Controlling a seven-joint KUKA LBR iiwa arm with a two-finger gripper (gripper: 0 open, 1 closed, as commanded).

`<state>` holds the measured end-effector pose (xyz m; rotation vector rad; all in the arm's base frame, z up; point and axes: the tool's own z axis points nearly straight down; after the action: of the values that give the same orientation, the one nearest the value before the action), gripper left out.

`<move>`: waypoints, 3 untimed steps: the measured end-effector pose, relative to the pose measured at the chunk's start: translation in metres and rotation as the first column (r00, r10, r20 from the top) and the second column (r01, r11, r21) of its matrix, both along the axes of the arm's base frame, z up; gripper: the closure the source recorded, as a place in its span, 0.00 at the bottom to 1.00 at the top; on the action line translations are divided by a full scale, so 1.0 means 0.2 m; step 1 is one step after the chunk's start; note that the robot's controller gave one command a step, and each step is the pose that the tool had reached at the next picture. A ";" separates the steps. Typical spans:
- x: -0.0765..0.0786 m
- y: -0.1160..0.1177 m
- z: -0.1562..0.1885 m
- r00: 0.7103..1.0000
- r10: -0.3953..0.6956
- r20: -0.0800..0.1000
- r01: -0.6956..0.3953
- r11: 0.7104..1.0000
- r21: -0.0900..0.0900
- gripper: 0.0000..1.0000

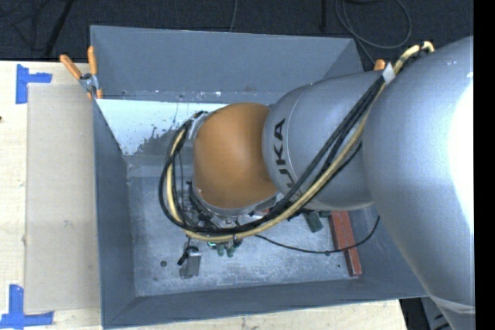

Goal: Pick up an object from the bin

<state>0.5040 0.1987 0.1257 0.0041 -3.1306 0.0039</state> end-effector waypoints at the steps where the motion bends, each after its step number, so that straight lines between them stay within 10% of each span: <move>1: 0.17 -0.35 -0.29 0.946 0.325 0.004 -0.325 0.946 0.000 0.00; 2: 0.20 -0.63 -0.28 0.733 0.680 0.010 -0.680 0.733 0.002 0.00; 3: 0.37 -0.84 0.17 0.690 0.723 0.018 -0.723 0.691 -0.005 0.00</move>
Offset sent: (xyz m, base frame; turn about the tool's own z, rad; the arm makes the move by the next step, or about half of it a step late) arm 0.0338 -0.0657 -0.0557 -0.3356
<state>0.5779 0.0308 0.1599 1.2431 -2.8954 0.0070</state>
